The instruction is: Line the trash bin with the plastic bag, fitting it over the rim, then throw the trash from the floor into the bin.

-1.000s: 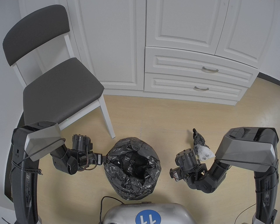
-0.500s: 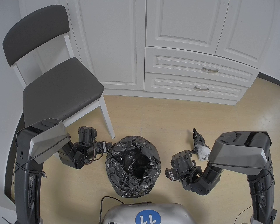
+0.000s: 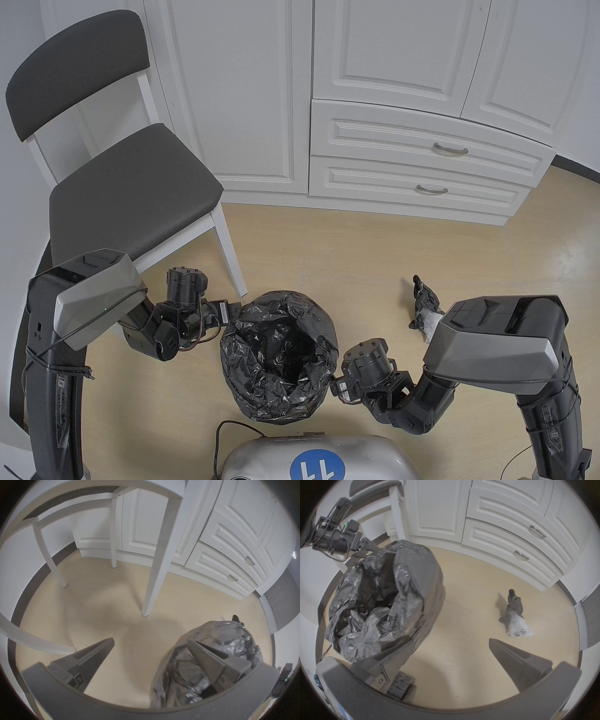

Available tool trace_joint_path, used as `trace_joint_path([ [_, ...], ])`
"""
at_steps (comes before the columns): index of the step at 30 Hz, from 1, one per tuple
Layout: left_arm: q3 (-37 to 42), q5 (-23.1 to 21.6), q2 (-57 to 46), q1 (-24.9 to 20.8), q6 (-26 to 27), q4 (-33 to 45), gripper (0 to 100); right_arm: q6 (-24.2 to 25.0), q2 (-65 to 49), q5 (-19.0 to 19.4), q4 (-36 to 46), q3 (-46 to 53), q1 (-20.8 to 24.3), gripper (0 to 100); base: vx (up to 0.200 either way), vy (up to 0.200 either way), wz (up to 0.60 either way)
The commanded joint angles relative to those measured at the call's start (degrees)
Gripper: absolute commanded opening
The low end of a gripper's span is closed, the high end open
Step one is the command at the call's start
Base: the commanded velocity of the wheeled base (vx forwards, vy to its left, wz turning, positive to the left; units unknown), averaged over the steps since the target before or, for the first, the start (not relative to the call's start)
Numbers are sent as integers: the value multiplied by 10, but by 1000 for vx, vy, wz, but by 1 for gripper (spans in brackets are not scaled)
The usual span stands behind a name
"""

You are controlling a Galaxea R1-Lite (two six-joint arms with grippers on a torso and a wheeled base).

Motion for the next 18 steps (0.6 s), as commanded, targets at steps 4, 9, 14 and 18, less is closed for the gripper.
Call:
trace_joint_path([
  [4,25,-6,-51,2,9,-2,100,26,6,15,4,-6,29,100,0,0,0],
  [9,32,-6,-62,-1,9,-5,100,32,3,30,4,0,37,100,0,0,0],
  [14,40,-6,-70,-4,11,-6,100,27,-13,71,7,43,42,100,0,0,0],
  [18,47,-6,-73,-6,21,-7,100,-19,-31,88,0,94,26,100,0,0,0],
])
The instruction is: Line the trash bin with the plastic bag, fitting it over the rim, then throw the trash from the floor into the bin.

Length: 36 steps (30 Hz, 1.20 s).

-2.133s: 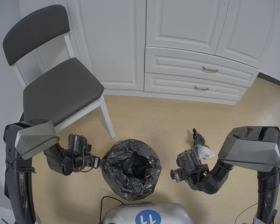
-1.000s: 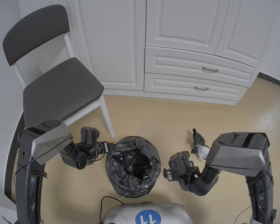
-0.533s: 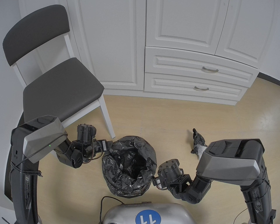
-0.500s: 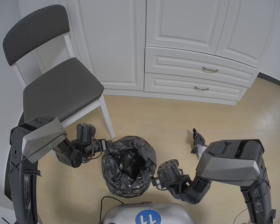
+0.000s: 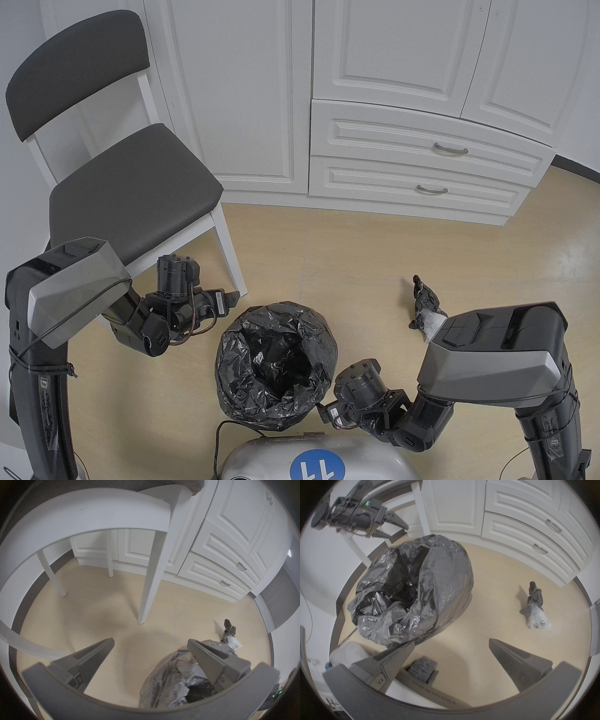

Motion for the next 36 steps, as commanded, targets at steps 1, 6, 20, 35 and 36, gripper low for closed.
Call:
trace_joint_path([
  [1,11,-1,-11,-3,10,-1,100,-50,-29,15,-9,56,-18,100,0,0,0],
  [6,23,-11,-24,-3,17,-1,100,-137,-74,19,-12,125,-53,100,0,0,0],
  [20,29,-15,-35,-3,18,-1,100,-175,-109,18,-184,104,-111,100,0,0,0],
  [35,33,-15,-38,-3,19,-2,100,-49,21,-43,-239,-42,-29,100,0,0,0],
  [36,33,-15,-37,-3,19,-2,100,-48,27,-43,-242,-47,-27,100,0,0,0],
])
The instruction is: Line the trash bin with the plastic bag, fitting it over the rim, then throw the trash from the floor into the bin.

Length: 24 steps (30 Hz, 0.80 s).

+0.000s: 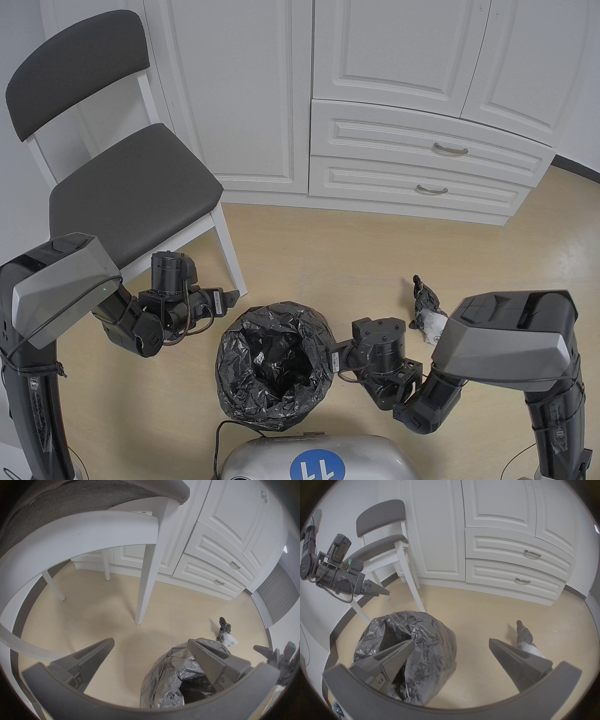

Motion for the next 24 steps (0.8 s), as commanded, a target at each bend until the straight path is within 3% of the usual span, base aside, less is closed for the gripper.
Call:
trace_joint_path([
  [1,0,0,0,0,0,0,100,5,54,-4,-12,-30,15,100,0,0,0],
  [17,4,1,0,0,10,0,100,6,98,-15,-18,-81,2,100,0,0,0],
  [24,4,1,0,0,10,0,100,5,110,-38,-16,-106,-9,100,0,0,0],
])
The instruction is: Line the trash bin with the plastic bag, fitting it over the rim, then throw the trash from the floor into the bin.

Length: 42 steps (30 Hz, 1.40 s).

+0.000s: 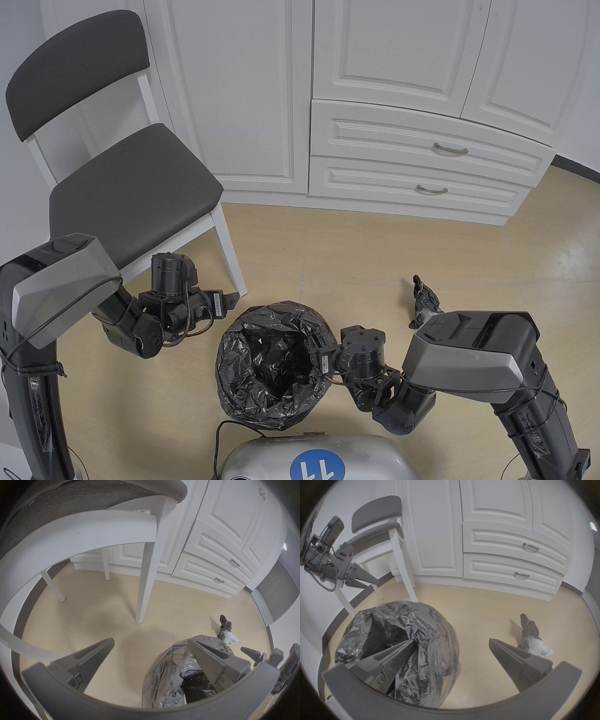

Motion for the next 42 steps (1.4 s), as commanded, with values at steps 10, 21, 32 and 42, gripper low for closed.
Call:
trace_joint_path([
  [10,0,0,1,1,0,0,100,-3,-4,-11,-1,-20,-18,100,0,0,0],
  [21,-1,0,2,3,0,0,100,-5,-16,-11,-2,-17,-35,100,0,0,0],
  [32,-1,0,1,3,0,0,100,-6,-21,-12,4,-16,-47,100,0,0,0],
  [42,-1,0,2,3,0,0,100,-7,-16,-11,7,-14,-52,100,0,0,0],
])
